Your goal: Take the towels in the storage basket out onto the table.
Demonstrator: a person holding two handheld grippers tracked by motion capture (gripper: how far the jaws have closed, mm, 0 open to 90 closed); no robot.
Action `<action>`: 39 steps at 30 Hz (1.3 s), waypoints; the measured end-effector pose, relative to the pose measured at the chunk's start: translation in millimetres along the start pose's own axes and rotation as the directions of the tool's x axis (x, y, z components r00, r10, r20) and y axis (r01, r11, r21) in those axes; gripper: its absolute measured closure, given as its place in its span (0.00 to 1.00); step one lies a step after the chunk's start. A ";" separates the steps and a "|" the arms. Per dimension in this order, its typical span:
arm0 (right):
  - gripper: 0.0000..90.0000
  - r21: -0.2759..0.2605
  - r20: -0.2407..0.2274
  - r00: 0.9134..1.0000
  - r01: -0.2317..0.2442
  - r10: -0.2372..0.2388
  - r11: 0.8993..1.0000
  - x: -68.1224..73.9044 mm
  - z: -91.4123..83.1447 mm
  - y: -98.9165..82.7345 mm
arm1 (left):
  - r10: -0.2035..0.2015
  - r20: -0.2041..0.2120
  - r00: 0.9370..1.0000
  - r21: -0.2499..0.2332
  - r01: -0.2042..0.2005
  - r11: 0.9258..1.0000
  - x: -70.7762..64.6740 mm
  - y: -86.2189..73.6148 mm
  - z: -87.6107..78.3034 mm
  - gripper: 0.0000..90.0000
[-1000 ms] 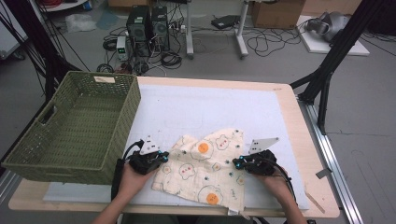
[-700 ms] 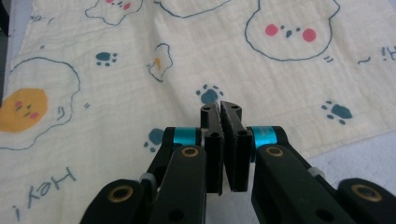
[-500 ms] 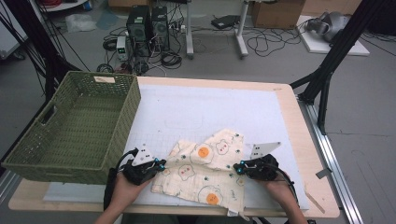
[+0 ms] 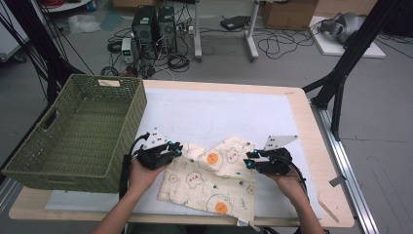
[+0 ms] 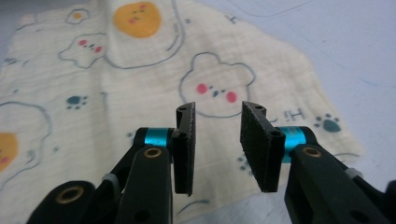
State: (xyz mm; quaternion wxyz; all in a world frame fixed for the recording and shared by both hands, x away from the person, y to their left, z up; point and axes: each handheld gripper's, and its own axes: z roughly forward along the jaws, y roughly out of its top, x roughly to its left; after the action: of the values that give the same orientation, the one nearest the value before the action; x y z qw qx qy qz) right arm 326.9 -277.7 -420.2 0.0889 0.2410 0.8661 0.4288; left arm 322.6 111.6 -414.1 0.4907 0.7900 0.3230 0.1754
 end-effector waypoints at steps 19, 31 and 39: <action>0.68 0.104 0.031 0.999 -0.028 0.025 0.994 -15.2 25.6 -5.7 | 0.018 0.017 1.000 0.213 -0.021 0.977 2.6 -10.4 49.8 0.88; 0.97 0.094 0.027 0.999 -0.034 0.031 0.995 -18.5 28.9 -6.2 | 0.009 -0.074 0.997 0.129 0.001 0.992 4.7 -4.9 32.3 0.97; 0.98 0.097 0.026 0.999 -0.027 0.024 0.995 -16.7 29.1 -5.4 | 0.009 -0.116 0.993 0.080 0.000 0.997 9.5 -5.0 5.0 0.97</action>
State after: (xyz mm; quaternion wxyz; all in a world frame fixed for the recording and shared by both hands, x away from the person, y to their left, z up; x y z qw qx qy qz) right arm 350.1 -268.3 -443.3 0.0822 0.2614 0.8817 0.3841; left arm 330.8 116.4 -421.2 0.4386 0.7982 0.3562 0.2091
